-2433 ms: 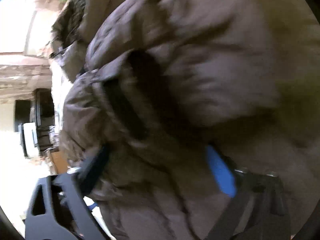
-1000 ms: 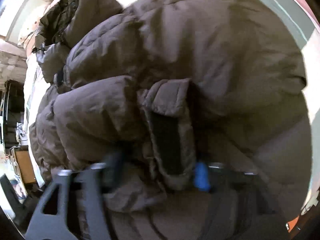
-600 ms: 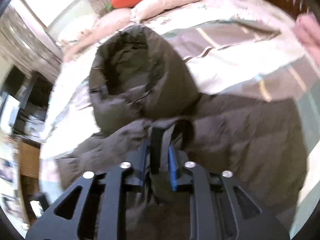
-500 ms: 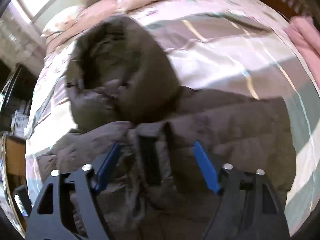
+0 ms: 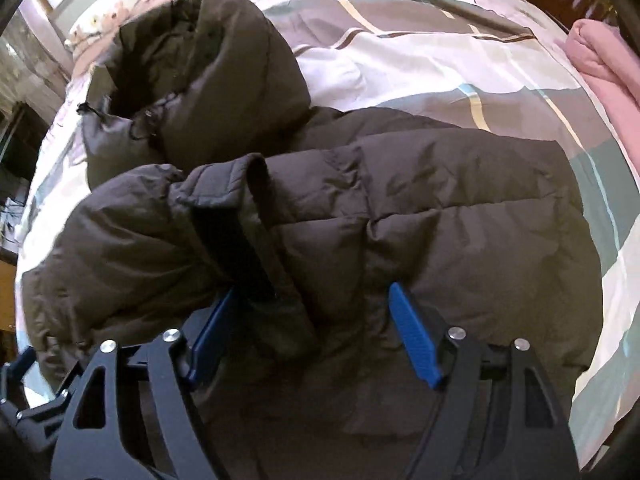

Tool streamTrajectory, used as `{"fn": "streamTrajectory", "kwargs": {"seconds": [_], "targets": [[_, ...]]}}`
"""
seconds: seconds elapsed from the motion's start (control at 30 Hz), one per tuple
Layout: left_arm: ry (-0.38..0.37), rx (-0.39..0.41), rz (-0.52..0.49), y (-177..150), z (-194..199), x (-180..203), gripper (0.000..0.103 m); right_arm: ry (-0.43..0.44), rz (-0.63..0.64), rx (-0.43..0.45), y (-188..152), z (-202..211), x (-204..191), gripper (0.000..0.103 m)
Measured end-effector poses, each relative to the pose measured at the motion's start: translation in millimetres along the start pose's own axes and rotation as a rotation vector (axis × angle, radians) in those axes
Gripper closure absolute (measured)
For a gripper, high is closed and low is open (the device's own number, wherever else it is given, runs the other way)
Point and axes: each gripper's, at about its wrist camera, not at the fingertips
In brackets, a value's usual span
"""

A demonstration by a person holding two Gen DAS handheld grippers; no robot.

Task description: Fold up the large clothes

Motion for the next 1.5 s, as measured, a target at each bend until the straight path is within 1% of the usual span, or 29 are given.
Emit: {"fn": "streamTrajectory", "kwargs": {"seconds": [0.1, 0.2, 0.37, 0.43, 0.47, 0.53, 0.6, 0.67, 0.8, 0.93, 1.03, 1.17, 1.4, 1.5], "targets": [[0.037, 0.015, -0.053, 4, -2, 15, 0.004, -0.022, 0.024, -0.002, 1, -7, -2, 0.023], [0.061, 0.013, -0.074, 5, -9, 20, 0.004, -0.051, 0.05, -0.005, 3, -21, -4, 0.018], [0.037, -0.004, -0.052, 3, -16, 17, 0.004, -0.076, 0.07, -0.014, 8, -37, -7, 0.011], [0.024, -0.022, -0.037, 5, -25, 14, 0.003, -0.082, 0.08, -0.019, 10, -43, -8, 0.007], [0.021, -0.029, -0.033, 5, -26, 13, 0.003, -0.086, 0.087, -0.022, 11, -44, -8, 0.007], [0.012, -0.027, -0.008, 6, -22, 7, 0.003, -0.092, 0.092, -0.018, 12, -39, -10, 0.007], [0.007, -0.009, 0.018, 5, -14, 0, 0.003, -0.09, 0.103, 0.008, 9, -27, -12, 0.007], [-0.005, -0.01, 0.042, 5, -10, -6, 0.003, -0.088, 0.109, 0.034, 5, -15, -13, 0.007], [-0.017, -0.034, 0.062, 4, -20, -12, 0.003, -0.084, 0.127, 0.069, -4, 1, -16, 0.007], [-0.004, -0.062, 0.051, 4, -35, -7, 0.003, -0.099, 0.161, 0.042, -9, -11, -20, 0.007], [0.0, -0.073, 0.049, 5, -40, -5, 0.003, -0.083, 0.134, 0.007, -6, -20, -12, 0.007], [0.006, -0.07, 0.049, 3, -35, -5, 0.003, -0.088, 0.144, 0.03, -9, -5, -13, 0.007], [-0.012, -0.061, 0.06, -2, -17, -4, 0.003, -0.104, 0.181, 0.072, -22, 21, -13, 0.007], [-0.016, -0.058, 0.054, -5, -12, -1, 0.003, -0.111, 0.18, 0.071, -29, 30, -5, 0.007]]}}
Point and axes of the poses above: each gripper's, at about its wrist camera, not at the fingertips, and z roughly against the way its jaws point, x to its right, y to its top, and after that the axes turned 12 degrees about -z, right-handed
